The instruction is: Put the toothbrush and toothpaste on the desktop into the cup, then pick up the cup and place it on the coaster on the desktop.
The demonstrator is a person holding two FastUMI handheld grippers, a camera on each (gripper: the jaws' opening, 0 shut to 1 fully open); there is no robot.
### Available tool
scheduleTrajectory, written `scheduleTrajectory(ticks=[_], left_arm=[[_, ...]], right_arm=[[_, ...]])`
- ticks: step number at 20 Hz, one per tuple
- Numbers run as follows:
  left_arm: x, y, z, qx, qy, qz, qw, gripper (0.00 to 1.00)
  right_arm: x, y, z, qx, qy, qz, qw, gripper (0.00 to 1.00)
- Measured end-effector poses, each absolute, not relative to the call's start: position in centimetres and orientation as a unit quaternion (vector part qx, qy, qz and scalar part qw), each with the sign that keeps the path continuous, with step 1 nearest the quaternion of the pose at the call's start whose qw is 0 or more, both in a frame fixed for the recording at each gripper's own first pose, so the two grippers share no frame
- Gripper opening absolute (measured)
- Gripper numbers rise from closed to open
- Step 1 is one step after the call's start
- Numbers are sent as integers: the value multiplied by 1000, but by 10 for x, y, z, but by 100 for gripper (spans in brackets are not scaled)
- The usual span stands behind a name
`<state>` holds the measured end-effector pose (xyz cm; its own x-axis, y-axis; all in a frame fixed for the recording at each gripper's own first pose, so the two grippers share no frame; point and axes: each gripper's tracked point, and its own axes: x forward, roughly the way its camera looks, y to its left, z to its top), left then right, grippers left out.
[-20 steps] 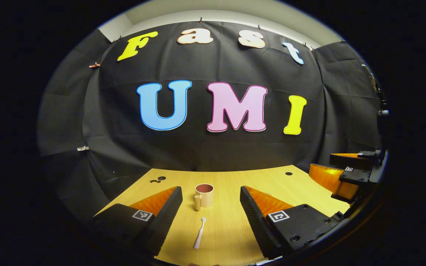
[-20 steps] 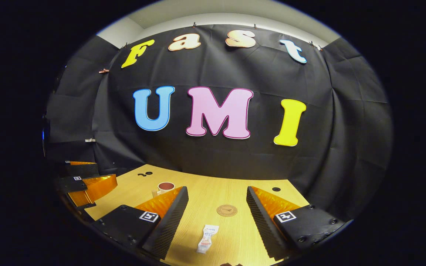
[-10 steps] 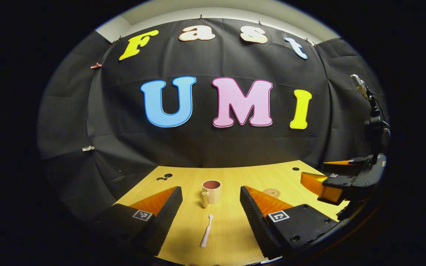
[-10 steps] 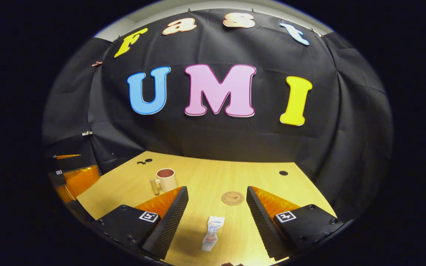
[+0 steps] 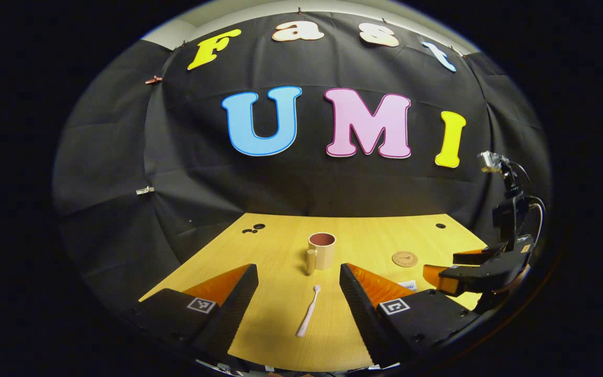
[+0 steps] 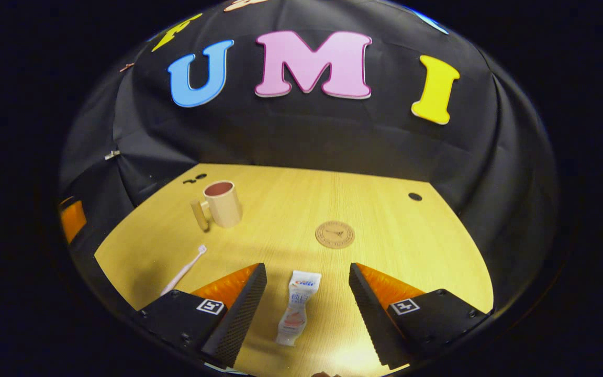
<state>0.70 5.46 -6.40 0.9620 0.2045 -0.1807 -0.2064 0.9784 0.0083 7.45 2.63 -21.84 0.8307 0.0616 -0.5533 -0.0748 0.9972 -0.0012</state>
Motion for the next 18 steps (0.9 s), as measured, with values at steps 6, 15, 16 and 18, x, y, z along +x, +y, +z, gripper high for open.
scheduleTrajectory(ticks=[6,15,16,18], left_arm=[[8,63,-85,-4,124,127,984,98],[15,62,-101,-14,151,140,978,98],[15,62,-101,-14,152,139,978,98],[17,61,-98,-12,150,138,979,98]], right_arm=[[76,24,-284,-7,377,23,926,98],[75,29,-336,-19,459,26,888,98],[71,31,-339,-12,467,27,884,98],[69,33,-340,-1,470,29,882,100]])
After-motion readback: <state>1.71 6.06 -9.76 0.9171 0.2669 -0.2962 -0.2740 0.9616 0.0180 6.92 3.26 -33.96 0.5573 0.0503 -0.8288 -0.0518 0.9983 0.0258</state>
